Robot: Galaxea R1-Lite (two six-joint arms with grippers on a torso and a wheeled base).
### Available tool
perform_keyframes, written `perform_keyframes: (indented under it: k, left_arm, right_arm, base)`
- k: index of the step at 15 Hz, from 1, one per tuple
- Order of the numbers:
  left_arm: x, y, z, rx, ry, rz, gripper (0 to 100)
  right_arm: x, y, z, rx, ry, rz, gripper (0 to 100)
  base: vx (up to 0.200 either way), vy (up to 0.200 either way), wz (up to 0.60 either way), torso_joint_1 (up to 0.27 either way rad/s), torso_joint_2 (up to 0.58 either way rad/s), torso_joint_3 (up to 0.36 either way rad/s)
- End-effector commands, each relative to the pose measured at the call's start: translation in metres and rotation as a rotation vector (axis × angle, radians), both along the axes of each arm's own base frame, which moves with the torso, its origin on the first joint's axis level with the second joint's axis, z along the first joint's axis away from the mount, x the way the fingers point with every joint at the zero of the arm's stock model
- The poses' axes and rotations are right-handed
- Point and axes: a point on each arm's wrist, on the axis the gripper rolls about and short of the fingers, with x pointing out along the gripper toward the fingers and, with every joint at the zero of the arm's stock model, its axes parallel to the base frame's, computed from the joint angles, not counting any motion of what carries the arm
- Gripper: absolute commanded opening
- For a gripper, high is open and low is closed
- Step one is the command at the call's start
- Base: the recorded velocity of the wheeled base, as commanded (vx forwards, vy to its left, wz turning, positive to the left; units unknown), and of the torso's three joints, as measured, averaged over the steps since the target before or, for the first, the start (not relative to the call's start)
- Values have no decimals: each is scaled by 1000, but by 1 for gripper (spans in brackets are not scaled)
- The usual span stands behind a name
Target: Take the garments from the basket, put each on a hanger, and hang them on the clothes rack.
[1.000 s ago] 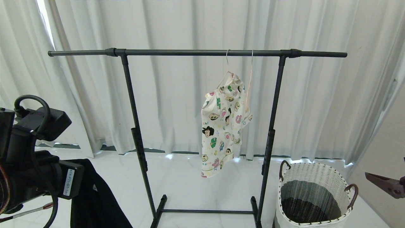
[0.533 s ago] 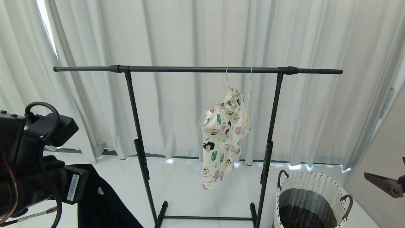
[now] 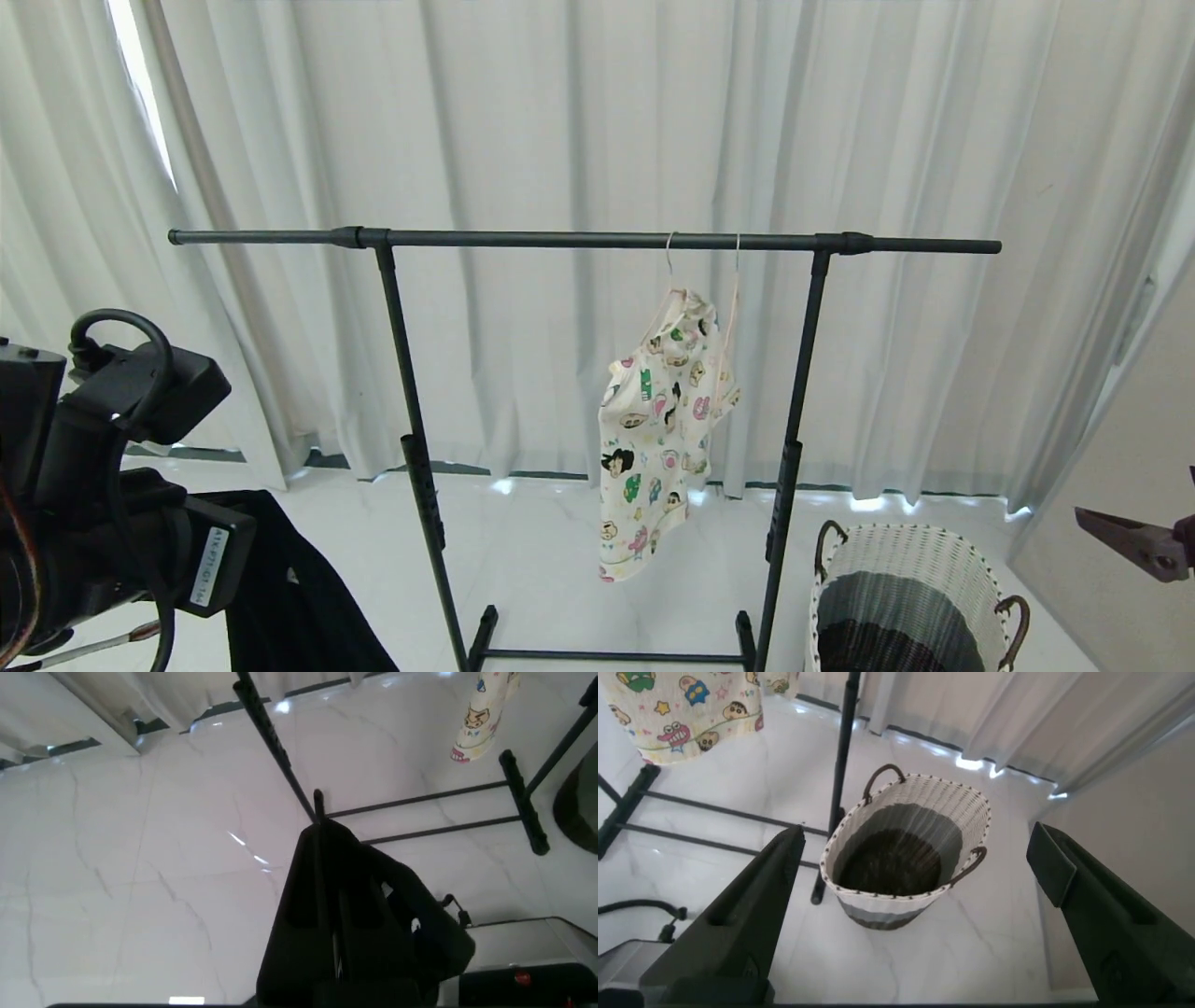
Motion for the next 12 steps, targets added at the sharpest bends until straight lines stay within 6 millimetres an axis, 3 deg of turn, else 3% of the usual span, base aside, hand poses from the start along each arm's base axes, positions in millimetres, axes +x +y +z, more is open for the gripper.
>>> perform_keyframes:
  k: [1,11,12]
  left_arm:
    - [-3,1,3,-5,-20,0,0]
    - [-16,5,11,-21,-73,6,0]
    - [-16,6,11,-24,-73,4,0]
  right_arm:
    - [1,0,2,5,-17,3,100]
    - [3,1,7,12,-64,13,100]
    - [3,0,7,-7,-66,-16,100]
  base:
    - [0,0,0,0,0,0]
    - [0,200,0,4,-2,-1]
    - [0,0,0,0,0,0]
